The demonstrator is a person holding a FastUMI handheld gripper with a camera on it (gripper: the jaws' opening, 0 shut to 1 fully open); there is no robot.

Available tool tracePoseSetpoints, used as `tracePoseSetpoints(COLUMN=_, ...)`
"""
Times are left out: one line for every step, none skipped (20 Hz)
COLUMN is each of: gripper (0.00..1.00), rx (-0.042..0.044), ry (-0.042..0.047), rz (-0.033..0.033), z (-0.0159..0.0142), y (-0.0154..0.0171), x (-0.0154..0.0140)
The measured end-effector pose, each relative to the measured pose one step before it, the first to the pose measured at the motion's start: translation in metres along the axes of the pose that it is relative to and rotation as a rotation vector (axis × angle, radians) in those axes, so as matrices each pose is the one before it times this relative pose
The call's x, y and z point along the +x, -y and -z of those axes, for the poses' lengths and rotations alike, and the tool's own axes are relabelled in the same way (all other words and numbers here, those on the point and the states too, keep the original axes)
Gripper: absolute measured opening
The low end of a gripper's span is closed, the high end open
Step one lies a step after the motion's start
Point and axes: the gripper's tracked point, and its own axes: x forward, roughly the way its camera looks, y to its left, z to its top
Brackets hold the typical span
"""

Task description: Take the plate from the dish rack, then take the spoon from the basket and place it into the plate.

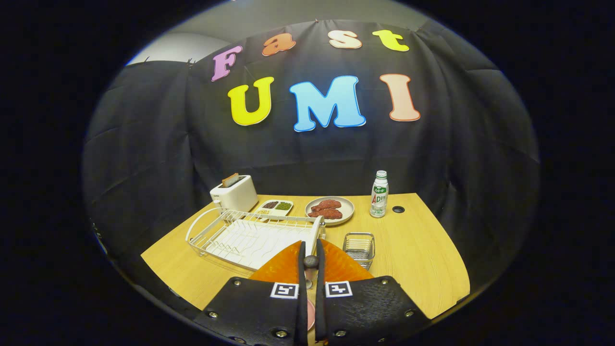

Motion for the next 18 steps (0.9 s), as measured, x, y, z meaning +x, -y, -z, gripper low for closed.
tracePoseSetpoints(gripper=0.06, rx=-0.00250, ry=-0.00957, rz=-0.00906, z=0.00426, y=-0.00501, x=-0.00195)
tracePoseSetpoints(gripper=0.06, rx=-0.00102, ry=-0.01348, rz=-0.00780, z=0.00654, y=-0.00472, x=-0.00088)
tracePoseSetpoints(gripper=0.06, rx=0.00334, ry=-0.01364, rz=-0.01041, z=0.00631, y=-0.00550, x=-0.00095)
tracePoseSetpoints(gripper=0.06, rx=0.00581, ry=-0.01228, rz=-0.01169, z=0.00524, y=-0.00491, x=0.00008)
tracePoseSetpoints(gripper=0.06, rx=0.00489, ry=-0.01289, rz=-0.01149, z=0.00548, y=-0.00504, x=0.00113)
tracePoseSetpoints(gripper=0.06, rx=-0.00238, ry=-0.01158, rz=-0.01164, z=0.00625, y=-0.00534, x=0.00148)
tracePoseSetpoints(gripper=0.06, rx=-0.00426, ry=-0.01224, rz=-0.01102, z=0.00556, y=-0.00603, x=0.00272)
tracePoseSetpoints(gripper=0.06, rx=-0.00331, ry=-0.01109, rz=-0.01422, z=0.00554, y=-0.00632, x=0.00357)
tracePoseSetpoints(gripper=0.06, rx=-0.00027, ry=-0.00921, rz=-0.01758, z=0.00428, y=-0.00761, x=0.00300)
tracePoseSetpoints(gripper=0.06, rx=-0.00076, ry=-0.00704, rz=-0.01692, z=0.00381, y=-0.00639, x=0.00291)
tracePoseSetpoints(gripper=0.06, rx=-0.00124, ry=-0.00875, rz=-0.01655, z=0.00392, y=-0.00709, x=0.00378)
tracePoseSetpoints(gripper=0.06, rx=-0.00349, ry=-0.01030, rz=-0.01768, z=0.00509, y=-0.00664, x=0.00405)
tracePoseSetpoints(gripper=0.06, rx=-0.00656, ry=-0.00844, rz=-0.01518, z=0.00327, y=-0.00523, x=0.00502)
tracePoseSetpoints(gripper=0.06, rx=-0.00645, ry=-0.00825, rz=-0.01376, z=0.00246, y=-0.00326, x=0.00274)
tracePoseSetpoints(gripper=0.06, rx=-0.00584, ry=-0.01427, rz=-0.01374, z=0.00793, y=-0.00485, x=0.00581)
tracePoseSetpoints(gripper=0.06, rx=-0.00374, ry=-0.01167, rz=-0.01034, z=0.00645, y=-0.00363, x=0.00510)
tracePoseSetpoints(gripper=0.06, rx=-0.00151, ry=-0.01205, rz=-0.00605, z=0.00571, y=-0.00187, x=0.00348)
tracePoseSetpoints(gripper=0.06, rx=-0.00256, ry=-0.01189, rz=-0.00063, z=0.00493, y=-0.00005, x=0.00269)
